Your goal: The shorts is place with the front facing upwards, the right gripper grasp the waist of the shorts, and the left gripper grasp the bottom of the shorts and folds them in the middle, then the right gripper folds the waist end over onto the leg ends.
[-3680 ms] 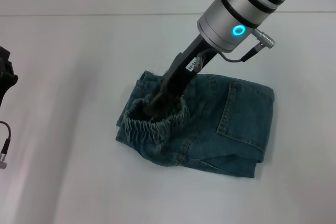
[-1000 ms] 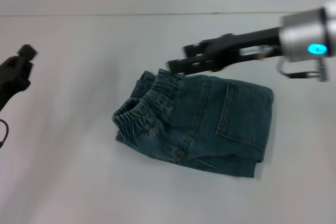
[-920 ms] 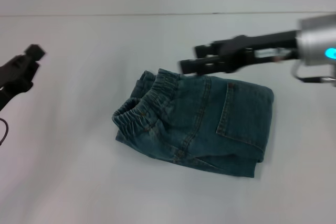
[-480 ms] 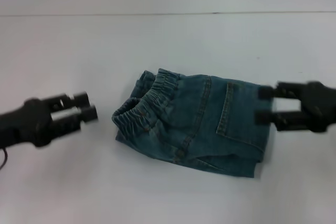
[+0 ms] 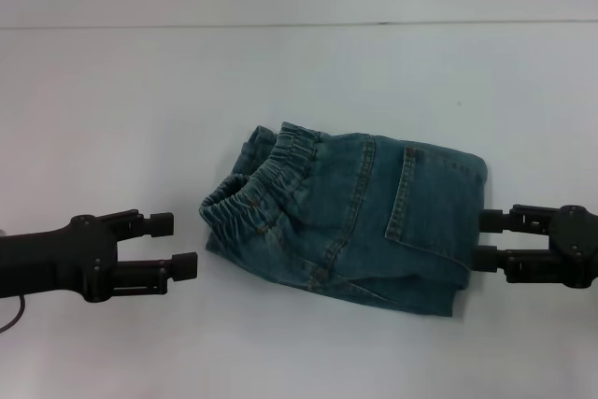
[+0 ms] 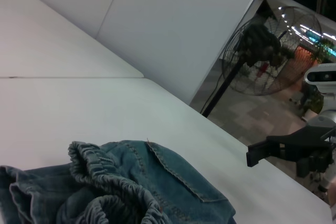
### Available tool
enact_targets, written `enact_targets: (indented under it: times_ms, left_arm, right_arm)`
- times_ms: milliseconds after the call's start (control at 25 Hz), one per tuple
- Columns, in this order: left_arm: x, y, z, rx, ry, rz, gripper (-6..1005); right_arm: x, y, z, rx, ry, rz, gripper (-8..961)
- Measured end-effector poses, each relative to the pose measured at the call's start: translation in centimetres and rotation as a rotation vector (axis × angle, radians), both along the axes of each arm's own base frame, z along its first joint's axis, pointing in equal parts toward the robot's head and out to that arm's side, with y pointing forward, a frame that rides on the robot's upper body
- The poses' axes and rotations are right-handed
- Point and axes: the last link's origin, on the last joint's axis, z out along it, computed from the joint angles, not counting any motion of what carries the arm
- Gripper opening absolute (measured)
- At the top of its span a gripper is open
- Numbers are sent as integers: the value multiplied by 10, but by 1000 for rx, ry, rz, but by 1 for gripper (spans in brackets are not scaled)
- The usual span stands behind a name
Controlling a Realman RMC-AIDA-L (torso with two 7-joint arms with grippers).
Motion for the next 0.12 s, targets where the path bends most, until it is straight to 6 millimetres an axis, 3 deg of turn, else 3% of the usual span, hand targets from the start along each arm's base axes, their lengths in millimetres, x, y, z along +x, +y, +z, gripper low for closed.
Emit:
enact_targets:
  times_ms: [120]
  left_arm:
    - [0,1,0,-4,2,3,813]
  right_arm:
    - [2,0,-1,6,-2,-7,856]
